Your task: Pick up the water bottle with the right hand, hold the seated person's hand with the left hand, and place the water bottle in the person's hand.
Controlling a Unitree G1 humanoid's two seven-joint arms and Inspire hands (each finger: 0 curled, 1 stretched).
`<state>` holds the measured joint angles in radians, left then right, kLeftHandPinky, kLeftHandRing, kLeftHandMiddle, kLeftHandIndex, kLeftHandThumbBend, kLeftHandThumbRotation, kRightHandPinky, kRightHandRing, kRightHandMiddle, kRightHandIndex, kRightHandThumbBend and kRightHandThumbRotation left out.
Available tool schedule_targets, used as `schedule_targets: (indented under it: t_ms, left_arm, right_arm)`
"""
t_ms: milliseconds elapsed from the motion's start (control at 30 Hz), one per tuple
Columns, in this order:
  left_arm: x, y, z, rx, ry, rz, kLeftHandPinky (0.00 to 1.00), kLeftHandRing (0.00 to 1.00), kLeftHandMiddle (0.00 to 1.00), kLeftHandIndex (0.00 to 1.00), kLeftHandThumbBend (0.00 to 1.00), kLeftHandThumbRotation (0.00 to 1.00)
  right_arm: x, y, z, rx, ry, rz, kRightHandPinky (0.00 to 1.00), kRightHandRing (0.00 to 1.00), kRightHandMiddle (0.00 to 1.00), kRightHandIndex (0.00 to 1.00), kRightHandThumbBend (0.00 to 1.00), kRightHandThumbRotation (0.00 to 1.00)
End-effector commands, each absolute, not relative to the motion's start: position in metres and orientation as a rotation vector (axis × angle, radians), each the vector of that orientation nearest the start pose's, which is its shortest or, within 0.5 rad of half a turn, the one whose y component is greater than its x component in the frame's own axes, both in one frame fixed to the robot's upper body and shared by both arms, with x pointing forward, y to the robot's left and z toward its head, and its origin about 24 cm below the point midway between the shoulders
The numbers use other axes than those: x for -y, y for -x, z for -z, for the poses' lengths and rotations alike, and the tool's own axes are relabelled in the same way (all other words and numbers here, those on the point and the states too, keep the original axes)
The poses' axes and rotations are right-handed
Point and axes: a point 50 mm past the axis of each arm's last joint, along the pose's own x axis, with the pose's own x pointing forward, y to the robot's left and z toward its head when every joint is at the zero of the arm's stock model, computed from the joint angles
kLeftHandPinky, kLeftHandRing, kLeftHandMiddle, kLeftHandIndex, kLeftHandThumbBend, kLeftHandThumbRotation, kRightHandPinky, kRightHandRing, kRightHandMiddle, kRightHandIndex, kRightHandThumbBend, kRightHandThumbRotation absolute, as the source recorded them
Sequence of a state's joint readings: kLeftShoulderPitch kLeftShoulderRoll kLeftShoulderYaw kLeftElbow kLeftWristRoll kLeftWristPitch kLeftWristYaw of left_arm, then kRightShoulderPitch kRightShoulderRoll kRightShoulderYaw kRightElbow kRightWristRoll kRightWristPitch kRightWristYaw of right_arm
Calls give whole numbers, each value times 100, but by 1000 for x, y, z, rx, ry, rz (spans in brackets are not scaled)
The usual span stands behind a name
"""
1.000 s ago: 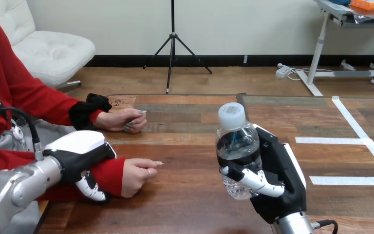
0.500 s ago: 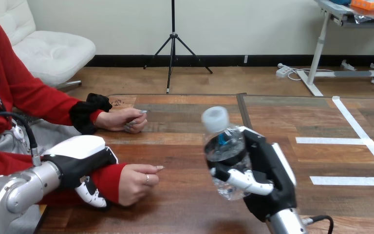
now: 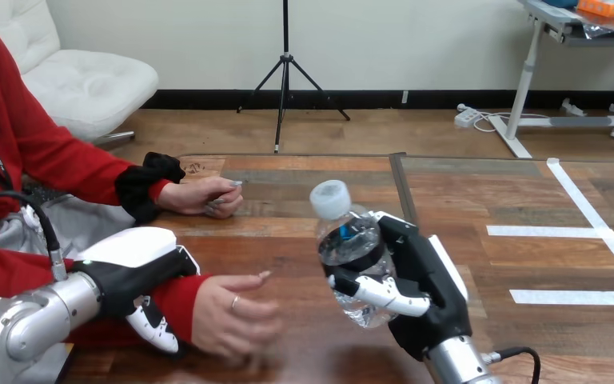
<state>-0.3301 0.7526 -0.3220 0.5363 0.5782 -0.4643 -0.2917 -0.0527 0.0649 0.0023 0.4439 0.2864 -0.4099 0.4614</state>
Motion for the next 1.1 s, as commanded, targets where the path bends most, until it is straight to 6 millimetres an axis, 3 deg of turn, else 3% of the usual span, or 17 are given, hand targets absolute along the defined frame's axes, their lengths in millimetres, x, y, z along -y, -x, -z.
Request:
schedule_targets:
  t_ms: [0,600,1067]
  left_arm:
    - [-226,-300,-82,115,-1339,640,23,30,37,39,92,0]
    - [-219,-298,-98,152,-1310,613,24,30,37,39,91,0]
    - [-213,-298,-122,227,-1290,577,25,31,38,40,90,0]
  right_arm:
    - [98,-269,-24,199,-315,-401,15,19,29,40,89,0]
    - [90,-273,-14,148,-236,-429,16,19,29,39,88,1]
    - [80,-275,-2,92,-170,-457,15,19,29,39,90,1]
